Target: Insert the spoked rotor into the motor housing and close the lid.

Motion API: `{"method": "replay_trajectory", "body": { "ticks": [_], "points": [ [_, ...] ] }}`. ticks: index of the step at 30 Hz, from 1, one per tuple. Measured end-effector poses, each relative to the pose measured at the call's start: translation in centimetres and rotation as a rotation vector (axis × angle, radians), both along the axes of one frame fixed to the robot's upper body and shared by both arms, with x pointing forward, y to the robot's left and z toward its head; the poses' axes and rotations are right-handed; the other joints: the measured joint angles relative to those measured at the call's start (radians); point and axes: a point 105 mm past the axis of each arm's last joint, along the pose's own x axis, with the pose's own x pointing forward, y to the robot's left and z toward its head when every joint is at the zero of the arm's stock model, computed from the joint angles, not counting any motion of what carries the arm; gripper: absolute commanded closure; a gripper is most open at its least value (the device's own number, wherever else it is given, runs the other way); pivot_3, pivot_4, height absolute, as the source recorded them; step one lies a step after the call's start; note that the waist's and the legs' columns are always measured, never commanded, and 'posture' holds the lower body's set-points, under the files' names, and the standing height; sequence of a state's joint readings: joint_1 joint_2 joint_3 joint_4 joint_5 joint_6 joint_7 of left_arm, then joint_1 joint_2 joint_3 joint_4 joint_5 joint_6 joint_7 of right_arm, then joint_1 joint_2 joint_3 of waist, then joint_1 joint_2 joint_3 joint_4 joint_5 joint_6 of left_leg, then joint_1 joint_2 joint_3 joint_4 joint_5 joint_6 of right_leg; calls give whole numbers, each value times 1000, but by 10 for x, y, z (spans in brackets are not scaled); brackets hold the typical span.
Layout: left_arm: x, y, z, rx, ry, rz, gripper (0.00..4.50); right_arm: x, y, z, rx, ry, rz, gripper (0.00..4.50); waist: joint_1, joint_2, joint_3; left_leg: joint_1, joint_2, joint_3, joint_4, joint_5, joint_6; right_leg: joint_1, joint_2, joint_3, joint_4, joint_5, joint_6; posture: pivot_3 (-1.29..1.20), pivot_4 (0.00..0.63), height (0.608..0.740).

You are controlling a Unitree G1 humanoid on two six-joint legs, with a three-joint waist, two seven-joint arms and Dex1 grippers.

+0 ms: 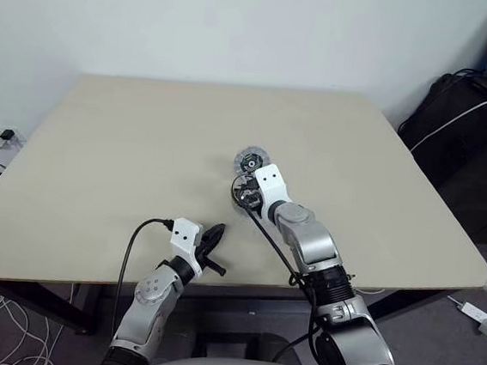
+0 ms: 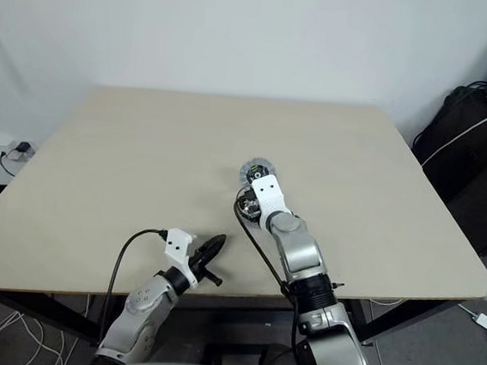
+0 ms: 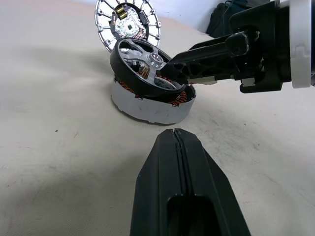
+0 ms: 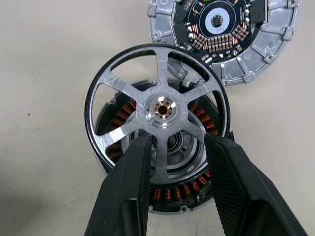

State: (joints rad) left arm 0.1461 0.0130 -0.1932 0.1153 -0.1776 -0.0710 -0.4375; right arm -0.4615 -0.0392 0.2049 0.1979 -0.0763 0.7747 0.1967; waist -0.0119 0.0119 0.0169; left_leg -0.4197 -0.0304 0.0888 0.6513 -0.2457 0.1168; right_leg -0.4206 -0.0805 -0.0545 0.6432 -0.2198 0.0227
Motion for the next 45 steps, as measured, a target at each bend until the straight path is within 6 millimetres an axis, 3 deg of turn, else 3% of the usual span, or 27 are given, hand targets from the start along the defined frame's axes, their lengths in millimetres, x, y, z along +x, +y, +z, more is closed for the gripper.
{"method": "replay_trajectory", "body": {
  "ticks": [11,14,18,28,36,45],
  "points": [
    [1,0,1,-1,-4,-1,4500,-1,0,-4,0,19,3,2673,0,0,0,0,0,0,0,0,0,0,0,0,0,0,0,0,0,740],
    [1,0,1,-1,-5,0,4500,-2,0,-7,-1,28,4,3277,0,0,0,0,0,0,0,0,0,0,0,0,0,0,0,0,0,740],
    [2,0,2,-2,-7,3,4500,-2,1,-7,0,31,6,4483,0,0,0,0,0,0,0,0,0,0,0,0,0,0,0,0,0,740],
    [2,0,2,-4,-8,4,4500,-2,2,-6,6,32,11,4483,0,0,0,0,0,0,0,0,0,0,0,0,0,0,0,0,0,740],
    [2,-1,2,-6,-9,3,4500,-3,-2,14,20,0,28,4483,1,0,0,0,0,0,0,0,0,0,0,0,0,0,0,0,0,740],
    [2,-2,3,-9,-10,2,4500,-12,-8,3,-45,71,70,4483,0,0,0,-1,0,0,0,0,0,-1,0,0,0,0,0,0,0,740]
  ]
}}
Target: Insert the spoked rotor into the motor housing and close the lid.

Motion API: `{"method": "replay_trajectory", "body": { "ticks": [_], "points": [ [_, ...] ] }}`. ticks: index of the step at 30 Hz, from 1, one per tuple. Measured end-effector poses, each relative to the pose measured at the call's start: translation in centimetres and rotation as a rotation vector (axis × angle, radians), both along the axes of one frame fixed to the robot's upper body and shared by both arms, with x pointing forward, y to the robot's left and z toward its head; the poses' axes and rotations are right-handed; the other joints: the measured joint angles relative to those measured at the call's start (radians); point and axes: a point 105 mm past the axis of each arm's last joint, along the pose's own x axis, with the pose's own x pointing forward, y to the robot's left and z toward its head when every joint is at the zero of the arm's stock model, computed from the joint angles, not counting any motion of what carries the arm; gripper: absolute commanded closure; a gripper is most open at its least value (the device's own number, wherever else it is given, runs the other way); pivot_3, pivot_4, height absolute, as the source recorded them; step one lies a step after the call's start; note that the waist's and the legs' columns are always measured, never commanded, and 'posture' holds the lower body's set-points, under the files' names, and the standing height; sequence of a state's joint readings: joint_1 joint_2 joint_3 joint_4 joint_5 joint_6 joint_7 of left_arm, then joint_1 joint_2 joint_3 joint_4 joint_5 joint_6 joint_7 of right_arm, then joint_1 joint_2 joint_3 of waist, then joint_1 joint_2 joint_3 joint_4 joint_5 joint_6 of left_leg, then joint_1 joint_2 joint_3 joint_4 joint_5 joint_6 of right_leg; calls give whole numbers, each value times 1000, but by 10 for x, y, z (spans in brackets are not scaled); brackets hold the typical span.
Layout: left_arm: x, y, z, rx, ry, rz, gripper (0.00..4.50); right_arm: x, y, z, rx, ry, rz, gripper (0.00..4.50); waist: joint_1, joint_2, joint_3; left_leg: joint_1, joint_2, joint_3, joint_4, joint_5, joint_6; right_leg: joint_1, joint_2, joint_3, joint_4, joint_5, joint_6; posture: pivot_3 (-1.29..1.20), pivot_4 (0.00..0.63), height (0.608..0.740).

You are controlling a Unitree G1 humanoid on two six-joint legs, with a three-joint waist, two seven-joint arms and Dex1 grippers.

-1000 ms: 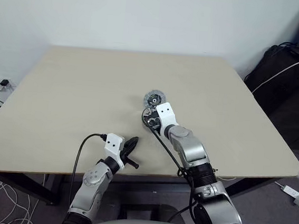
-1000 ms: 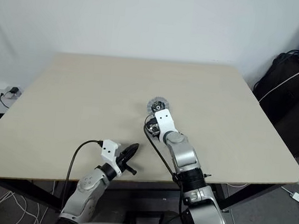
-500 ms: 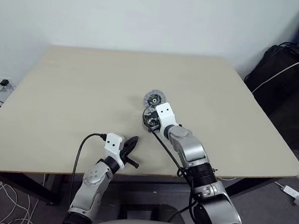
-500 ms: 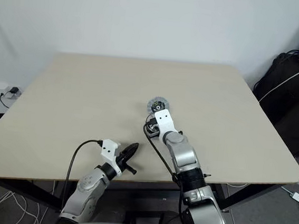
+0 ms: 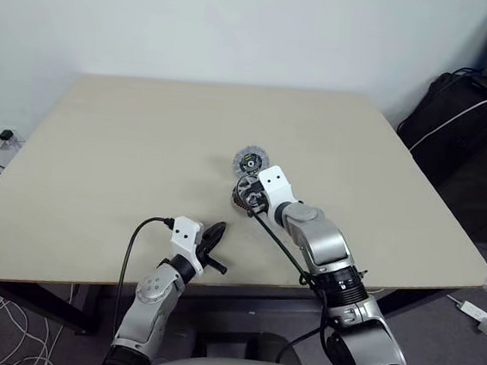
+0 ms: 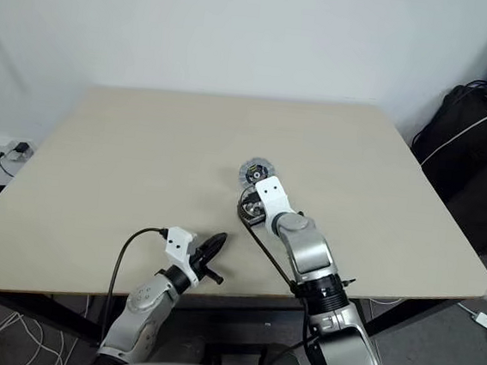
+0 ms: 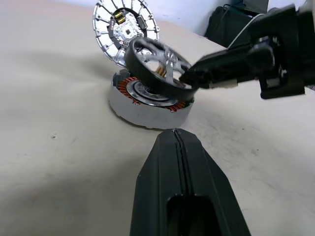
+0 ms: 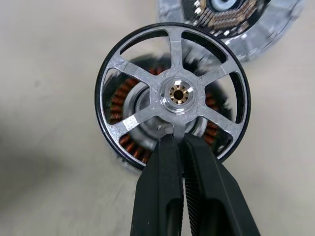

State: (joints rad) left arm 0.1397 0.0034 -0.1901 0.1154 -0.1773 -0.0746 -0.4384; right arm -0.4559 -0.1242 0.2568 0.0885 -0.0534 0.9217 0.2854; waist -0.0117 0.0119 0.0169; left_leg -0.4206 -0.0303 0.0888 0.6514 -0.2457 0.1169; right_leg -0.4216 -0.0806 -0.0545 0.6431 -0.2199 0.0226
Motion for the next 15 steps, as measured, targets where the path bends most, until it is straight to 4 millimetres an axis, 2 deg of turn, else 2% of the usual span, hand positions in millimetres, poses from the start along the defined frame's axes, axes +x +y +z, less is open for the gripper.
{"method": "replay_trajectory", "body": {
  "ticks": [15],
  "points": [
    [-2,2,-1,3,3,1,4500,1,4,-3,-2,3,9,4483,1,0,0,0,0,0,0,0,0,0,0,0,0,0,0,0,0,740]
  ]
}}
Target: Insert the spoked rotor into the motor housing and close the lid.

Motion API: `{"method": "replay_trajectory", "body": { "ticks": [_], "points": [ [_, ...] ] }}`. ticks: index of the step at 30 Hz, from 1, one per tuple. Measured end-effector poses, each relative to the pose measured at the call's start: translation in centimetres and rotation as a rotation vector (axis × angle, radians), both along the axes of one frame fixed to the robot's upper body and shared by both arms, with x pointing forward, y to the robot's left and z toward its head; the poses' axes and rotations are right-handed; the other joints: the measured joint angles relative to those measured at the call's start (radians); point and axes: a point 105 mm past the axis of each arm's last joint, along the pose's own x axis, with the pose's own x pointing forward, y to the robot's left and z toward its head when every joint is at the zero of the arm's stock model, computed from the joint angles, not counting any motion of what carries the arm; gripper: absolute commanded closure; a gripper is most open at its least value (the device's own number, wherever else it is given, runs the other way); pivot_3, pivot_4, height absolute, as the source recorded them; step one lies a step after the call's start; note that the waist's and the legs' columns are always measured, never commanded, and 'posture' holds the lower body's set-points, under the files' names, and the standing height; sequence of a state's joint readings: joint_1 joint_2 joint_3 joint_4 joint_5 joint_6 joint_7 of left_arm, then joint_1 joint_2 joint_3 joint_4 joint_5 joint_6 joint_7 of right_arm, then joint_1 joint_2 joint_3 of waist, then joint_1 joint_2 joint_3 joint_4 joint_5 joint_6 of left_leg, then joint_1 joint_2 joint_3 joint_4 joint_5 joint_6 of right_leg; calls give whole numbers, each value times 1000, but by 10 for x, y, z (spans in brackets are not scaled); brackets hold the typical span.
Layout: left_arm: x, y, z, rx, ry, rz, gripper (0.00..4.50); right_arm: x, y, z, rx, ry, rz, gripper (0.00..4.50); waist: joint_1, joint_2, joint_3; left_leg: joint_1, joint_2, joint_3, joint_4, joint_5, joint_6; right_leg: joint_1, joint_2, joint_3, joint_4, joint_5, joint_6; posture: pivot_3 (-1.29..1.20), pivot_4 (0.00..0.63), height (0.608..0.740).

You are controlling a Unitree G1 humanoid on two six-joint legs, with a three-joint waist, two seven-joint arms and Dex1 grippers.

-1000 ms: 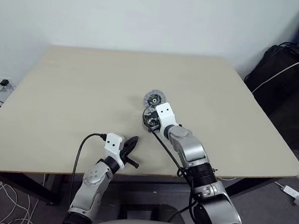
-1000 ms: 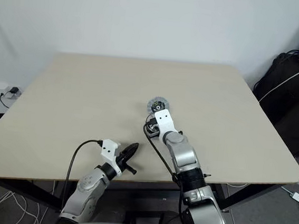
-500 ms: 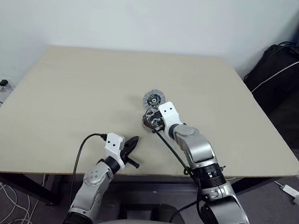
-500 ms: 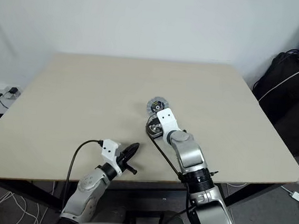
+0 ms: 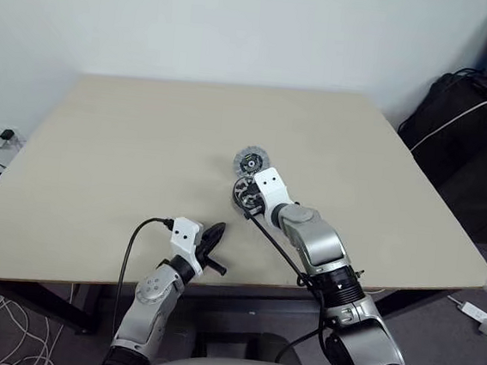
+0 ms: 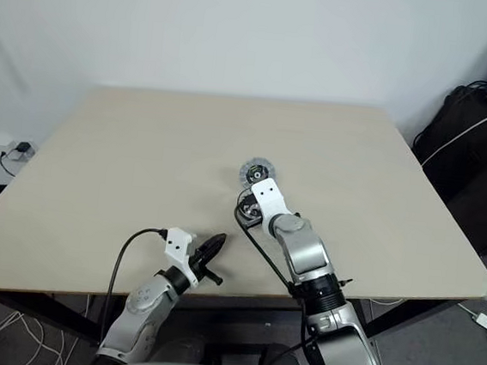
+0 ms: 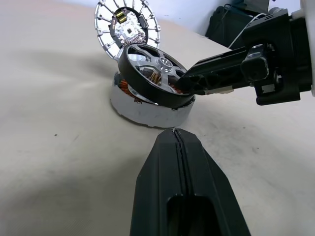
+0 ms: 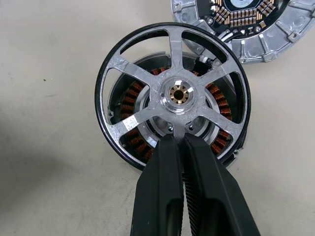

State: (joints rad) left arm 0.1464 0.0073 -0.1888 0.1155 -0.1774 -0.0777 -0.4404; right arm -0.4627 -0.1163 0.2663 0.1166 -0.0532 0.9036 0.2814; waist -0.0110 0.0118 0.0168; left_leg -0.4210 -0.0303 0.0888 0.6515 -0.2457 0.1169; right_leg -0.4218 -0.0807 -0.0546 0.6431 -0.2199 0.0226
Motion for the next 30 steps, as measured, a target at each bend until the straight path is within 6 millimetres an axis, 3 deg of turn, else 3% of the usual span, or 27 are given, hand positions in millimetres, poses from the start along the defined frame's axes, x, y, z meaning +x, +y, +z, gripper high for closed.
{"method": "replay_trajectory", "body": {
  "ticks": [2,5,16,30],
  "points": [
    [0,0,0,0,0,0,4500,0,-1,0,-1,-1,-1,4483,0,0,0,0,0,0,0,0,0,0,0,0,0,0,0,0,0,740],
    [0,0,0,0,0,-1,4500,0,-2,-1,-6,0,-7,3691,0,0,0,0,0,0,0,0,0,0,0,0,0,0,0,0,0,740],
    [-1,-1,0,-2,-1,-10,4500,3,-14,0,-21,-6,-45,100,-1,0,0,0,0,0,0,0,0,0,0,0,0,0,0,0,0,740],
    [-1,-2,0,-3,-1,-15,4500,2,-9,-1,-11,-4,-42,100,0,0,-1,-1,0,0,0,0,0,-1,0,0,0,0,0,0,0,740]
  ]
}}
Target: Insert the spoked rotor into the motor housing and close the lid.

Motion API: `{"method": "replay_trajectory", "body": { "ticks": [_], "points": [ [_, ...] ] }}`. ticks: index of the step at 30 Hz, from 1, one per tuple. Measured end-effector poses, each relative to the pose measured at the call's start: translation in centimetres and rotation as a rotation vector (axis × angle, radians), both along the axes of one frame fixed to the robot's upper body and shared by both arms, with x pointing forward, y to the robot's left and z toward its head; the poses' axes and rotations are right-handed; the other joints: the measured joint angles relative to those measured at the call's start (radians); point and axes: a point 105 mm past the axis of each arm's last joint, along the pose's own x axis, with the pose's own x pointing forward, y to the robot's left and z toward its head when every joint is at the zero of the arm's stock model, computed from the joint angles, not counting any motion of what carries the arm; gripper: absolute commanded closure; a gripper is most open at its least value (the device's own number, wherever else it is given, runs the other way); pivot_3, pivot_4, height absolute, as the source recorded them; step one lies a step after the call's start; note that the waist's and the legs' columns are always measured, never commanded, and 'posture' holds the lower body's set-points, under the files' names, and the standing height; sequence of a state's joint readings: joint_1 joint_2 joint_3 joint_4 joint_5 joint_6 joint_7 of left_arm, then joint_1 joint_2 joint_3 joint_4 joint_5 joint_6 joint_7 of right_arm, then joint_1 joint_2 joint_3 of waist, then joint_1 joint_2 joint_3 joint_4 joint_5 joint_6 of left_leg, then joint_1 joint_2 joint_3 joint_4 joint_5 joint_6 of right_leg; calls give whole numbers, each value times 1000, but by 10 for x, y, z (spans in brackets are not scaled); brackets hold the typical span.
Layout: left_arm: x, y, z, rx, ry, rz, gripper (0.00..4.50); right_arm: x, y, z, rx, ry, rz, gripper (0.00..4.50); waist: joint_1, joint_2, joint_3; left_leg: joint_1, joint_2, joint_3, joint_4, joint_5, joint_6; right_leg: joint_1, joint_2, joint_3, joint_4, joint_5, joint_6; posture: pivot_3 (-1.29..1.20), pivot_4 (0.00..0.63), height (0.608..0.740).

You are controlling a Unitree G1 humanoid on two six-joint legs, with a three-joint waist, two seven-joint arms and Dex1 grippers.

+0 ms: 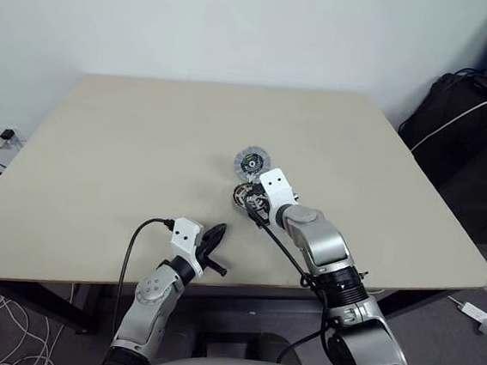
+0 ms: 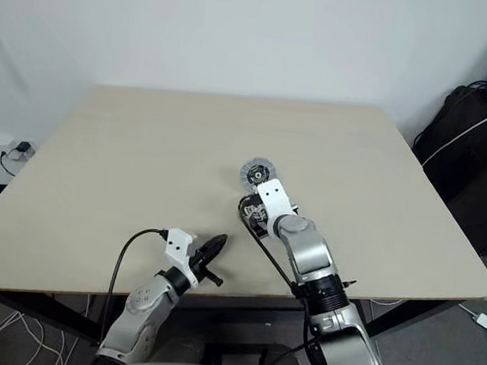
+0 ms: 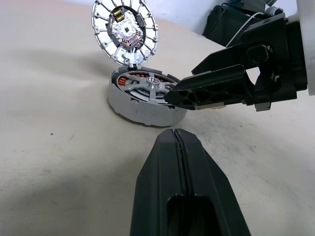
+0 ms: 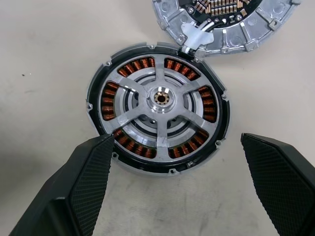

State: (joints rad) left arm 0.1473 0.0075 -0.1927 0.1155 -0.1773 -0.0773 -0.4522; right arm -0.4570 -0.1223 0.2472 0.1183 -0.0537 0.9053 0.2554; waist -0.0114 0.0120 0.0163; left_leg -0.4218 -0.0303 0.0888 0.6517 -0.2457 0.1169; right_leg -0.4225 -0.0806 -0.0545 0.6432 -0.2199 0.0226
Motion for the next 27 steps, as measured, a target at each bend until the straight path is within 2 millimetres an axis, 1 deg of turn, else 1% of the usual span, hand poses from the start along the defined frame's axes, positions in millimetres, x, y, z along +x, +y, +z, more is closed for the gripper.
{"method": "replay_trajectory", "body": {
  "ticks": [1,2,3,5,6,7,8,11,12,14,15,21,26,27],
  "points": [
    [0,0,0,0,0,0,4500,0,1,1,5,-3,0,387,0,0,0,0,0,0,0,0,0,0,0,0,0,0,0,0,0,740],
    [0,0,0,0,0,0,4500,0,1,2,12,-8,2,490,0,0,0,0,0,0,0,0,0,0,0,0,0,0,0,0,0,740],
    [0,0,0,0,1,0,4500,1,3,5,27,-21,9,697,0,0,0,0,0,0,0,0,0,0,0,0,0,0,0,0,0,740],
    [0,0,0,0,1,0,4500,2,8,15,68,-66,29,1407,0,0,0,-1,0,0,0,0,0,-1,0,0,0,0,0,0,0,740],
    [0,0,0,0,1,0,4500,3,10,21,80,-89,39,1654,0,0,0,-1,0,0,0,0,0,-1,0,0,0,0,0,0,0,740],
    [0,0,0,0,1,0,4500,4,11,24,89,-108,45,2057,0,0,0,-1,0,0,0,0,0,-1,0,0,0,0,0,0,0,740],
    [0,0,0,1,1,0,4500,5,13,26,94,-120,48,2358,0,0,0,-1,0,0,0,0,0,-1,0,0,0,0,0,0,0,740],
    [0,0,0,2,1,-1,4500,7,16,24,103,-129,34,3398,0,0,0,-1,0,0,0,0,0,-1,0,0,0,0,0,0,0,740],
    [0,0,0,2,1,-1,4500,9,16,21,105,-128,27,3658,0,0,0,-1,0,0,0,0,0,-1,0,0,0,0,0,0,0,740],
    [0,0,0,2,1,-2,4500,12,16,16,96,-128,16,4349,0,0,0,-1,0,0,1,0,0,-1,0,0,0,0,0,0,0,740],
    [-1,1,-1,4,1,-2,4500,14,17,13,90,-128,11,4463,0,0,0,-1,0,0,1,0,0,-1,0,0,1,0,0,0,0,740],
    [-2,3,-3,13,8,0,4500,29,20,4,58,-142,3,4463,-2,0,0,-1,0,0,1,1,-1,-1,1,0,1,0,0,0,0,740],
    [-6,10,-6,26,20,20,4500,31,17,-13,29,-106,-4,4463,-2,0,0,-1,0,0,1,1,-1,-1,1,0,1,0,0,0,0,740],
    [-6,11,-7,30,22,26,4500,33,17,-13,31,-103,-4,4463,-3,1,-2,-1,0,0,1,1,-1,-1,1,0,1,0,0,0,0,740]
  ]
}}
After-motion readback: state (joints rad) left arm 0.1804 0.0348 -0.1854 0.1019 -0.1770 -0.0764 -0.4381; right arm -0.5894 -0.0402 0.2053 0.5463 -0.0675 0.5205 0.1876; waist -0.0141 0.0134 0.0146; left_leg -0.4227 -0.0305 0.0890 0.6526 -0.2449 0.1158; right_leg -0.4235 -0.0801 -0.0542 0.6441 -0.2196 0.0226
